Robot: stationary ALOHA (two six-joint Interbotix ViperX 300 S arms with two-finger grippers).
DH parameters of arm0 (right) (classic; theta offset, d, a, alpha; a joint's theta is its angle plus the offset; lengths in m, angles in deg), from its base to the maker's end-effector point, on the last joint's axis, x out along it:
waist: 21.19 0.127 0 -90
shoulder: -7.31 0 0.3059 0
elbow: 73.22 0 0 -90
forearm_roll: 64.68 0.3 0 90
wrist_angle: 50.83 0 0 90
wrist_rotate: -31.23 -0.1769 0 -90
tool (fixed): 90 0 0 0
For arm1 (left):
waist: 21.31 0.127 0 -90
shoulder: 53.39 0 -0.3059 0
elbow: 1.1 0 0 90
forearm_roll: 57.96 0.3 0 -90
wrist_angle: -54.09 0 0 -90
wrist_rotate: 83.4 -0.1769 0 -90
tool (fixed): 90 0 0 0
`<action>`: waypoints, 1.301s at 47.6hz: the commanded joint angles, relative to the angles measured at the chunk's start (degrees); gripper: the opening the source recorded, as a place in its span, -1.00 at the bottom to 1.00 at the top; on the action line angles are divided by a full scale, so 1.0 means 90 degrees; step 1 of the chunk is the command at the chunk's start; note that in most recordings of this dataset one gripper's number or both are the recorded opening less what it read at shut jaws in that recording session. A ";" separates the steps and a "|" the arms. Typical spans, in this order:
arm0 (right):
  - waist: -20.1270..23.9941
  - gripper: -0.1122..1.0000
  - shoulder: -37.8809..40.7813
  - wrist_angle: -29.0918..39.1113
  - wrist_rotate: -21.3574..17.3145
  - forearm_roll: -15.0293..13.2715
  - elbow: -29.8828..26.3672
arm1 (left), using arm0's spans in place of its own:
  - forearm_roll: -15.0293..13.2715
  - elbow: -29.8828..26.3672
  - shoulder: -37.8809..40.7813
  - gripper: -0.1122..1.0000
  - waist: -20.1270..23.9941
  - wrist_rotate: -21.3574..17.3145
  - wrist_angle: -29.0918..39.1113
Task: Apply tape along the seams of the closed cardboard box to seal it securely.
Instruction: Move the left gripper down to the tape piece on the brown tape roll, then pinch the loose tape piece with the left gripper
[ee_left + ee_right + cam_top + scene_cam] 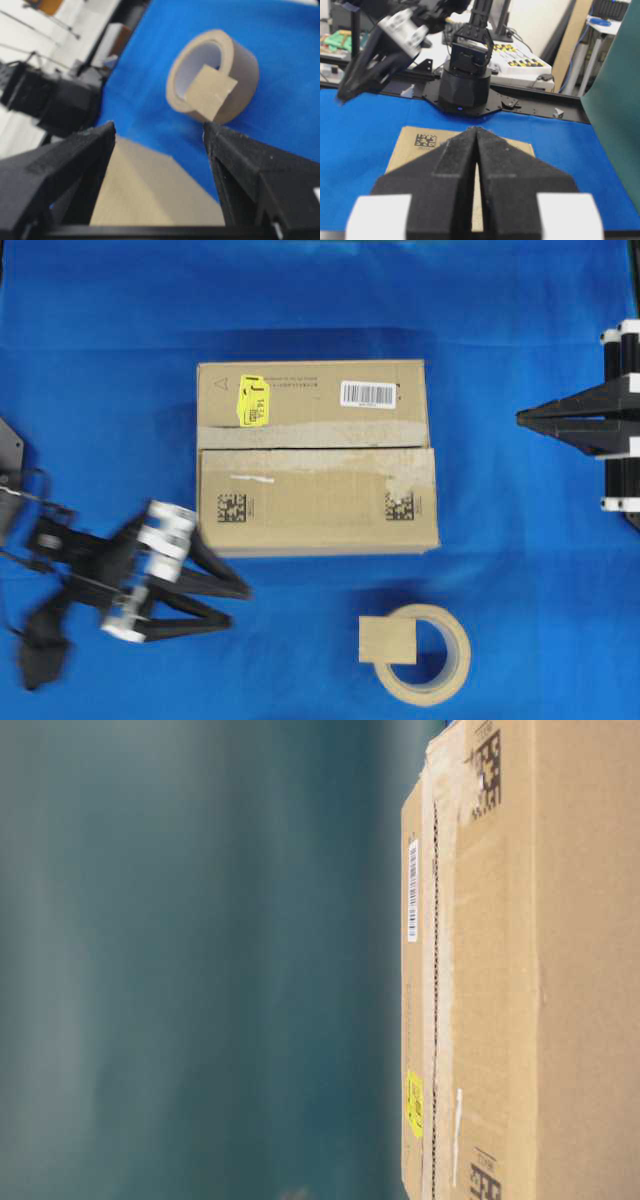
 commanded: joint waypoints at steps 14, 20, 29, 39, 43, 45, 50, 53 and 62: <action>0.0010 -0.80 0.0059 -0.0039 0.0020 -0.0195 -0.0156 | -0.0020 -0.2012 0.2246 0.40 -0.0020 -0.0625 0.0254; 0.0078 -0.80 0.0068 0.0029 0.0010 -0.0225 -0.0166 | -0.0020 -0.2402 0.2783 0.40 0.0000 -0.0762 0.0273; 0.0166 -0.80 0.0068 0.0127 0.0020 -0.0313 -0.0156 | -0.0029 -0.2891 0.3447 0.39 0.0088 -0.1133 0.0273; 0.0195 -0.80 0.0107 0.0156 0.0020 -0.0352 -0.0146 | -0.0029 -0.3125 0.3682 0.38 0.0205 -0.1299 0.0400; 0.0205 -0.80 0.0137 0.0156 0.0020 -0.0352 -0.0137 | -0.0039 -0.3076 0.3672 0.37 0.0254 -0.1299 0.0469; 0.0205 -0.80 0.0156 0.0156 0.0020 -0.0352 -0.0137 | -0.0039 -0.3057 0.3652 0.34 0.0283 -0.1299 0.0537; 0.0215 -0.80 0.0215 0.0156 0.0010 -0.0342 -0.0127 | -0.0039 -0.2998 0.3633 0.17 0.0312 -0.1299 0.0713; 0.0215 -0.80 0.0234 0.0156 0.0010 -0.0352 -0.0127 | -0.0039 -0.2988 0.3623 0.03 0.0312 -0.1299 0.0771; 0.0215 -0.80 0.0273 0.0117 0.0020 -0.0352 -0.0127 | -0.0039 -0.2930 0.3604 -0.40 0.0332 -0.1455 0.0820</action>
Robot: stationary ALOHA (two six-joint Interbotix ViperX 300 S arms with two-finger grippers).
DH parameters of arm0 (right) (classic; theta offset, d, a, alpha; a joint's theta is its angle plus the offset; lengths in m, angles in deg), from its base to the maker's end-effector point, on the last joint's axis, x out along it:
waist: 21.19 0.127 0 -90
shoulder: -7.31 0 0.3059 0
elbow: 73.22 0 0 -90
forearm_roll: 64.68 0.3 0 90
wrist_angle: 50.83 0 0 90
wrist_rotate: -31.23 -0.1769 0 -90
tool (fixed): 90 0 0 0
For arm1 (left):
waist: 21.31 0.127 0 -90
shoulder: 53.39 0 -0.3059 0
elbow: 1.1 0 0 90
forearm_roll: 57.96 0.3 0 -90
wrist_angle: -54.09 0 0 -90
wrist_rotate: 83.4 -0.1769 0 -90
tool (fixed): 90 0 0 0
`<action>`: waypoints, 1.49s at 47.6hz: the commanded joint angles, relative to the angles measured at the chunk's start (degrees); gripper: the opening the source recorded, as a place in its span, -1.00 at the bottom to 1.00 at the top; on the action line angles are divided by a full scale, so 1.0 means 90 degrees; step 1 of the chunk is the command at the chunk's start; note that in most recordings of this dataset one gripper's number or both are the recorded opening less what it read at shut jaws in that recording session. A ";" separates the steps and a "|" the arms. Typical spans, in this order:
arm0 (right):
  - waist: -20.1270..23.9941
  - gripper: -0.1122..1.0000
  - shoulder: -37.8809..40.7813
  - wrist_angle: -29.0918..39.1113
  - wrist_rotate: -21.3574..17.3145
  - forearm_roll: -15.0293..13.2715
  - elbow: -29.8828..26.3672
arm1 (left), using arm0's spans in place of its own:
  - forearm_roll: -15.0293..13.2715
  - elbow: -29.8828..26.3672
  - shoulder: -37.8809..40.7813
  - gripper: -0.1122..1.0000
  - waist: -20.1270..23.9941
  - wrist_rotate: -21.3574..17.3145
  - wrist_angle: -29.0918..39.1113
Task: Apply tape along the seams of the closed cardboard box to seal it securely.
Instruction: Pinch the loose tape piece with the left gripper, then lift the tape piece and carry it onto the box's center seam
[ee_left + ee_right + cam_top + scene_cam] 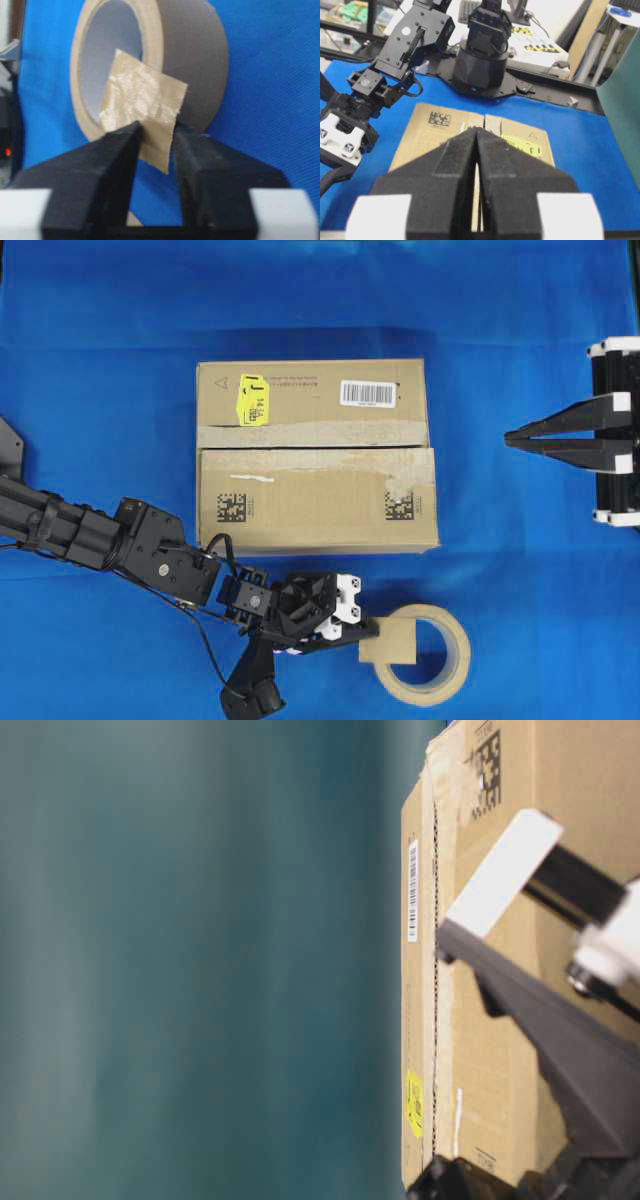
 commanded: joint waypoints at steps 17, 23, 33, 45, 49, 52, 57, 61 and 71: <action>0.0049 -0.80 0.0039 -0.0059 0.0000 -0.0010 -0.0127 | -0.0049 0.0156 -0.0479 -0.77 0.0068 -0.0449 0.0020; 0.0049 -0.80 0.0039 -0.0059 0.0000 -0.0010 -0.0127 | -0.0049 0.0176 -0.0596 -0.77 0.0059 -0.0449 0.0020; 0.0049 -0.80 0.0039 -0.0059 0.0000 -0.0010 -0.0127 | -0.0049 0.0117 -0.1016 -0.77 0.0049 -0.0586 0.0020; 0.0049 -0.80 0.0039 -0.0049 0.0000 0.0000 -0.0137 | -0.0049 0.0234 -0.1660 -0.77 0.0088 -0.1191 0.0029; 0.0049 -0.80 0.0039 -0.0049 0.0000 -0.0010 -0.0137 | -0.0049 0.0303 -0.1758 -0.77 0.0117 -0.1250 0.0029; 0.0049 -0.80 0.0039 -0.0049 0.0000 -0.0010 -0.0137 | -0.0049 0.0361 -0.1797 -0.77 0.0156 -0.1250 0.0029; 0.0049 -0.80 0.0039 -0.0049 -0.0010 -0.0010 -0.0127 | -0.0059 0.0508 -0.1914 -0.77 0.0264 -0.1250 0.0029; 0.0049 -0.80 0.0039 -0.0029 -0.0010 0.0000 -0.0127 | -0.0049 0.0713 -0.2129 -0.77 0.0410 -0.1279 0.0020; 0.0049 -0.80 0.0039 0.0020 -0.0010 -0.0010 -0.0137 | -0.0059 0.1494 -0.2998 -0.77 0.1006 -0.1328 -0.0039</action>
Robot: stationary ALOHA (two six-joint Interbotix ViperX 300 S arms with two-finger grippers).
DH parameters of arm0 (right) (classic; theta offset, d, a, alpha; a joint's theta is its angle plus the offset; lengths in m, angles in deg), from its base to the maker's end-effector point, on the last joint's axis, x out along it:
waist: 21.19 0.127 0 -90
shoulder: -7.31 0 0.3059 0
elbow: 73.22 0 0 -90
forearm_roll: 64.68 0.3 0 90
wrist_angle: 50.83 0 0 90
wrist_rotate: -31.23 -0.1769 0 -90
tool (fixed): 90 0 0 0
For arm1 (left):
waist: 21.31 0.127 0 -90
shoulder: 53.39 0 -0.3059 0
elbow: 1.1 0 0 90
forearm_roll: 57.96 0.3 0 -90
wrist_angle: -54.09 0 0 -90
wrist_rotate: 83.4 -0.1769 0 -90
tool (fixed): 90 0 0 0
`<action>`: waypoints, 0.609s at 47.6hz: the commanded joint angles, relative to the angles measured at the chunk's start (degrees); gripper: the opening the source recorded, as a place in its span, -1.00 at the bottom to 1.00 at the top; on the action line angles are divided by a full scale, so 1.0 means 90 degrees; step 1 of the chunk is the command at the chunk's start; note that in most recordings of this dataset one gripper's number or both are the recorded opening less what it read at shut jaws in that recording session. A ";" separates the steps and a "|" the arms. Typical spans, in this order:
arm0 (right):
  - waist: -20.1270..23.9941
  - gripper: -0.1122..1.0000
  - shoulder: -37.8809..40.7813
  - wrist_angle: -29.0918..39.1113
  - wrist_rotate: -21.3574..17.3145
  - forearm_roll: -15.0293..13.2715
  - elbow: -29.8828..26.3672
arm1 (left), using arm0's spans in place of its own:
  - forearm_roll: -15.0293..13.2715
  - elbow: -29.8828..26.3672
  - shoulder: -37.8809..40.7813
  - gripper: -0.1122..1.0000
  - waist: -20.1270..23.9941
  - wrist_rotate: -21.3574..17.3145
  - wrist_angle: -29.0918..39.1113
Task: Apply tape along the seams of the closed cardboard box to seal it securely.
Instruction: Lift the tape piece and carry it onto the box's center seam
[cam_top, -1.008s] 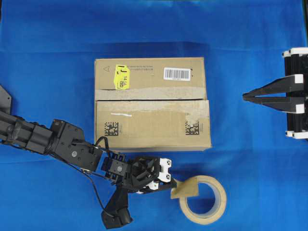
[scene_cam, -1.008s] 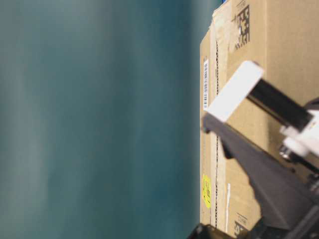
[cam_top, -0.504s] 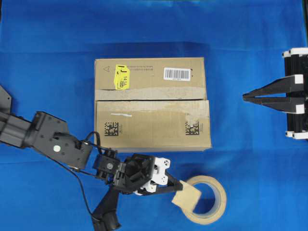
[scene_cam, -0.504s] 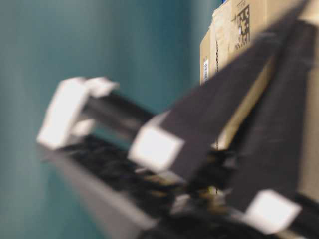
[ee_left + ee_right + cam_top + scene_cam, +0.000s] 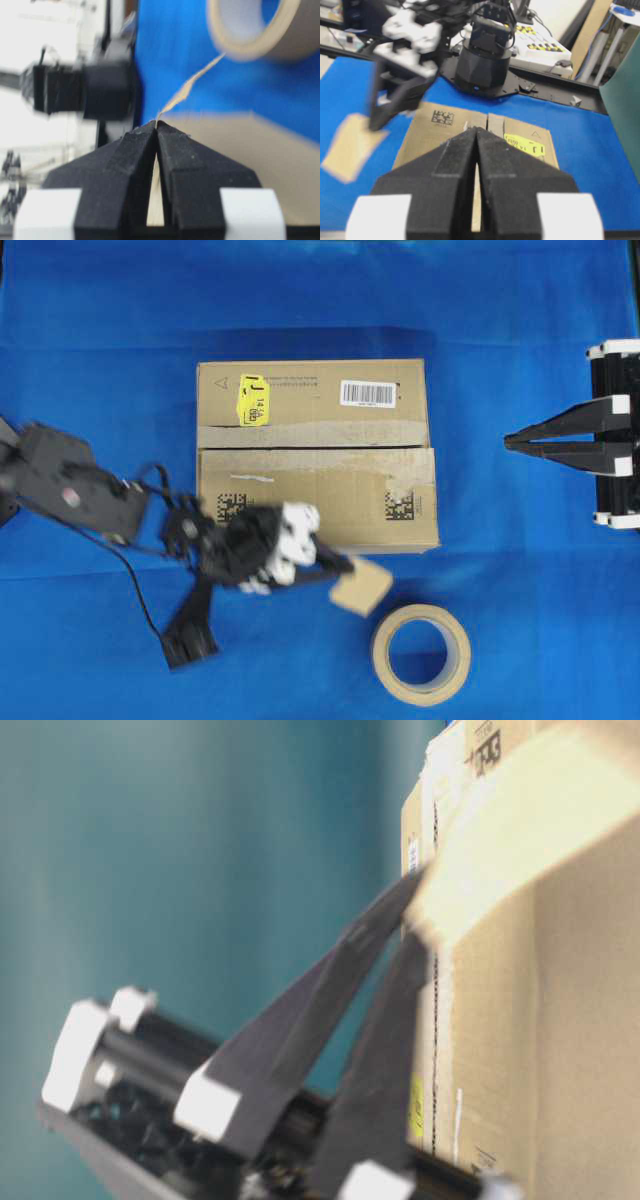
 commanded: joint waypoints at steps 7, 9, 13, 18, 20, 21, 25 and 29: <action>0.0010 -0.80 0.0039 0.0000 0.0010 -0.0010 -0.0127 | -0.0020 0.0576 -0.0781 -0.77 0.0586 0.0059 -0.0117; 0.0010 -0.80 0.0049 0.0000 0.0010 -0.0010 -0.0127 | -0.0020 0.0645 -0.0830 -0.77 0.0693 0.0078 -0.0088; 0.0010 -0.80 0.0078 0.0000 0.0010 -0.0010 -0.0127 | -0.0029 0.0752 -0.0908 -0.77 0.0879 0.0098 -0.0088; 0.0010 -0.80 0.0137 0.0000 0.0010 -0.0010 -0.0117 | -0.0049 0.0820 -0.0957 -0.77 0.1133 0.0107 -0.0068; 0.0010 -0.80 0.0156 0.0000 0.0010 -0.0010 -0.0117 | -0.0059 0.0820 -0.0967 -0.77 0.1211 0.0107 -0.0039; 0.0010 -0.80 0.0176 0.0000 0.0010 -0.0010 -0.0117 | -0.0068 0.0811 -0.0957 -0.77 0.1250 0.0107 -0.0010; 0.0010 -0.80 0.0234 0.0000 0.0010 0.0000 -0.0117 | -0.0068 0.0771 -0.0947 -0.77 0.1396 0.0107 0.0146; 0.0010 -0.80 0.0273 0.0000 0.0010 -0.0010 -0.0107 | -0.0068 0.0742 -0.0928 -0.77 0.1494 0.0117 0.0332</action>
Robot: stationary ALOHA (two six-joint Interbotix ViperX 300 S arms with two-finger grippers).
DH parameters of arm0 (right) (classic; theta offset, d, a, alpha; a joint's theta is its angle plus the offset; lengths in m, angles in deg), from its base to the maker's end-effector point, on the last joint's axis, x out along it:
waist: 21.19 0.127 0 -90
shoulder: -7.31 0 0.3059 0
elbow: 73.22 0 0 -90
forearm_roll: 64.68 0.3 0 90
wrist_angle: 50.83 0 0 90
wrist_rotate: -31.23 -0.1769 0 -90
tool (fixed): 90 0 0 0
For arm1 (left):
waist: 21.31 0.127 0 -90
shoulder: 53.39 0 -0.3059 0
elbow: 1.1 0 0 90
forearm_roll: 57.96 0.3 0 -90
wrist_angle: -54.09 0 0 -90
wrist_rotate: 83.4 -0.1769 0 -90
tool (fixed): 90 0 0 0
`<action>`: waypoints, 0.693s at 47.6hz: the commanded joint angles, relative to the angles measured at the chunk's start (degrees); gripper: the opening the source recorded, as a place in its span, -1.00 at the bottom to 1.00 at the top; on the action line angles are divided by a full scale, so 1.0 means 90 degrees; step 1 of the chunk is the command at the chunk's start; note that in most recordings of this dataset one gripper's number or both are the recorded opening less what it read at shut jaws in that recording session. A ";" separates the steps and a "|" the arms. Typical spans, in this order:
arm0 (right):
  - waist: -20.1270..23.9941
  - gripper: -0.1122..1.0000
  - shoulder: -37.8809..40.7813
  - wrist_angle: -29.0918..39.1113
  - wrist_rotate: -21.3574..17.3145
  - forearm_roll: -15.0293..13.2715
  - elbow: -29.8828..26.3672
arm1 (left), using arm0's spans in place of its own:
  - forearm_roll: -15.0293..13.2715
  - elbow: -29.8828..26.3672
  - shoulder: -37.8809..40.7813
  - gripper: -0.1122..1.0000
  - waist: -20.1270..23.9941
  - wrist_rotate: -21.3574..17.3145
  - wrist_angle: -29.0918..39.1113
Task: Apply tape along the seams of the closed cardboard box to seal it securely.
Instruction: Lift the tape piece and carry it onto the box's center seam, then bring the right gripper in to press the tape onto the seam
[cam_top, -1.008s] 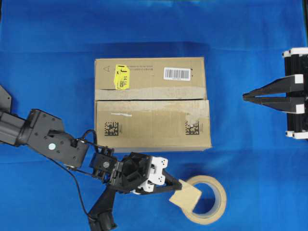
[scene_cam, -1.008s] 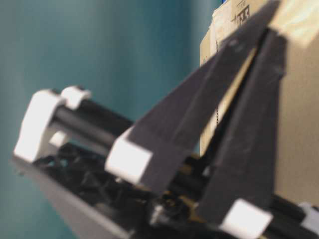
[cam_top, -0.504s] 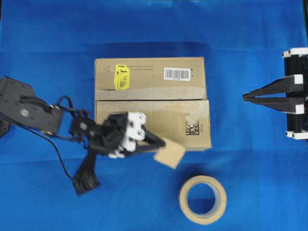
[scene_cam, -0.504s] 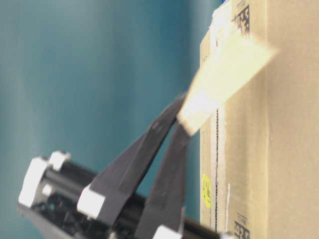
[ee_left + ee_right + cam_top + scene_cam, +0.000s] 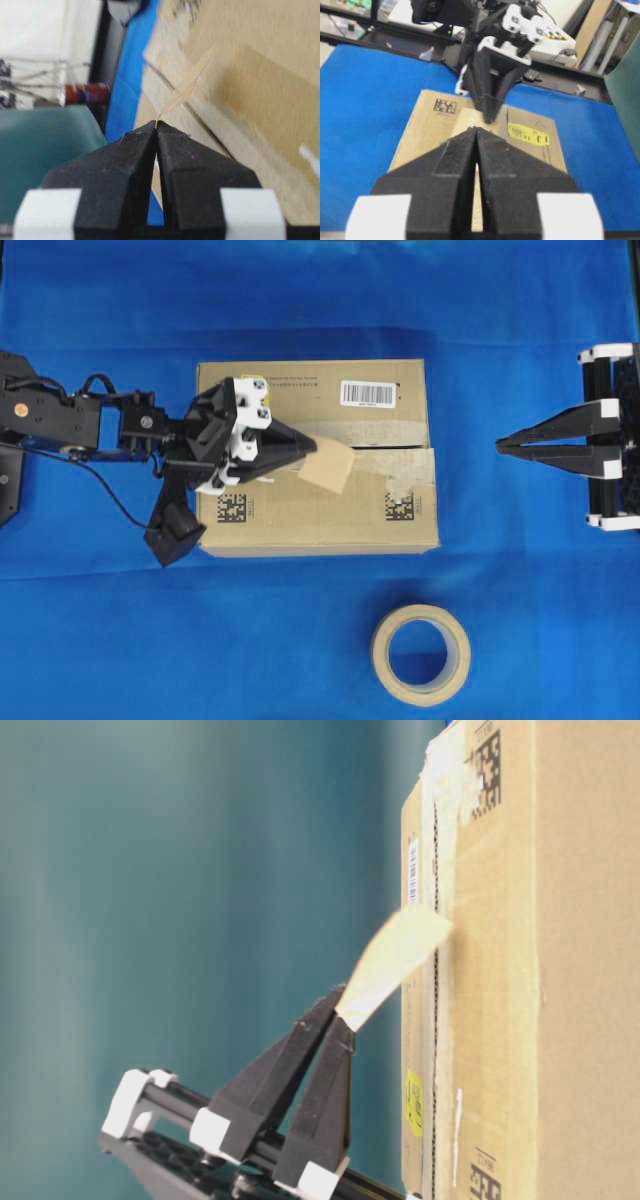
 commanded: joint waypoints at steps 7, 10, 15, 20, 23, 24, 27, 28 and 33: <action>0.0010 -0.80 0.0107 -0.0039 0.0010 -0.0010 -0.0107 | -0.0020 -0.0146 -0.0098 -0.77 0.0205 0.0176 0.0352; 0.0010 -0.80 0.0107 -0.0039 0.0010 -0.0010 -0.0107 | -0.0020 -0.0146 -0.0098 -0.77 0.0244 0.0293 0.0420; 0.0010 -0.80 0.0117 -0.0049 0.0010 -0.0010 -0.0107 | -0.0010 -0.0117 -0.0098 -0.77 0.0303 0.0371 0.0654; 0.0010 -0.80 0.0146 -0.0049 0.0010 0.0000 -0.0107 | -0.0010 -0.0117 -0.0098 -0.77 0.0303 0.0410 0.0977; 0.0010 -0.80 0.0166 -0.0049 0.0010 -0.0010 -0.0107 | -0.0020 -0.0098 -0.0098 -0.77 0.0303 0.0410 0.1152; 0.0010 -0.80 0.0166 -0.0049 0.0010 -0.0010 -0.0107 | -0.0020 -0.0098 -0.0098 -0.77 0.0303 0.0410 0.1211; 0.0010 -0.80 0.0176 -0.0078 0.0000 -0.0010 -0.0107 | -0.0010 -0.0098 -0.0098 -0.77 0.0303 0.0410 0.1357; 0.0010 -0.80 0.0186 -0.0088 0.0000 -0.0010 -0.0107 | -0.0010 -0.0098 -0.0088 -0.77 0.0303 0.0410 0.1396; 0.0010 -0.80 0.0273 -0.0166 -0.0010 -0.0010 -0.0107 | -0.0020 -0.0098 -0.0088 -0.77 0.0303 0.0410 0.1475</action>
